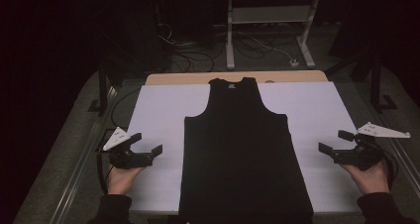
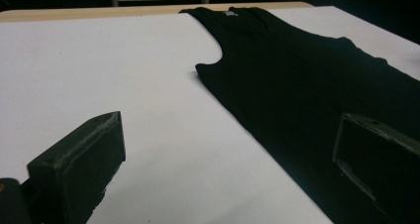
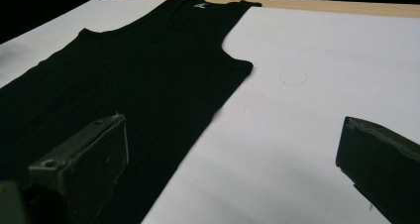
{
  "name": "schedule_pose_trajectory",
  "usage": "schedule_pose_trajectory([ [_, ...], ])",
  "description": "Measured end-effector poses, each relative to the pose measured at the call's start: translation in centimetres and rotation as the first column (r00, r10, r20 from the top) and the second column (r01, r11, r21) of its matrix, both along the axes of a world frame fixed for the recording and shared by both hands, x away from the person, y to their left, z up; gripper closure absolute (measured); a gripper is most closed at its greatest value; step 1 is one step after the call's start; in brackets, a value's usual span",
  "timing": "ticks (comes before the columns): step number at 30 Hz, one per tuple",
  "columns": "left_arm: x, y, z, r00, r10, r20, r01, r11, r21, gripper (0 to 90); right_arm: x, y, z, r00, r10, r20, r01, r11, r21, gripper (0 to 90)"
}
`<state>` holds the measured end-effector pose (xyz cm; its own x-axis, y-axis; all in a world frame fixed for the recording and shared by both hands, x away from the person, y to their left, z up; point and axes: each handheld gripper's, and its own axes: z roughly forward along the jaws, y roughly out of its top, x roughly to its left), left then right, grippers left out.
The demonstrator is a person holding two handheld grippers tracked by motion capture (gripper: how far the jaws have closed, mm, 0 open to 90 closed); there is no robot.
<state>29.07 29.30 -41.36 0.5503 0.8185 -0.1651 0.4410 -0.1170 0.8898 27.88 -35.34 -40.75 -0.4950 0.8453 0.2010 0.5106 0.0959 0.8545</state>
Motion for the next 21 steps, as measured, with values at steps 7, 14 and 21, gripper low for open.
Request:
schedule_pose_trajectory([
  [7, -0.03, -0.03, 0.03, 1.0, -0.001, 0.003, 0.002, 1.0, -0.006, 0.0, -0.06, 0.02, 0.04, 1.0, 0.002, -0.004, -0.002, 1.0, 0.005, 0.0],
  [14, -0.01, -0.03, 0.02, 1.0, -0.002, 0.001, 0.002, 1.0, -0.007, 0.0, -0.05, -0.02, 0.06, 1.0, 0.006, -0.004, -0.006, 0.9999, 0.01, 0.0],
  [21, -0.02, -0.04, 0.04, 1.0, -0.004, 0.003, 0.004, 1.0, -0.005, 0.0, -0.05, 0.09, 0.11, 0.9999, 0.011, -0.006, -0.011, 0.9999, 0.006, 0.0],
])
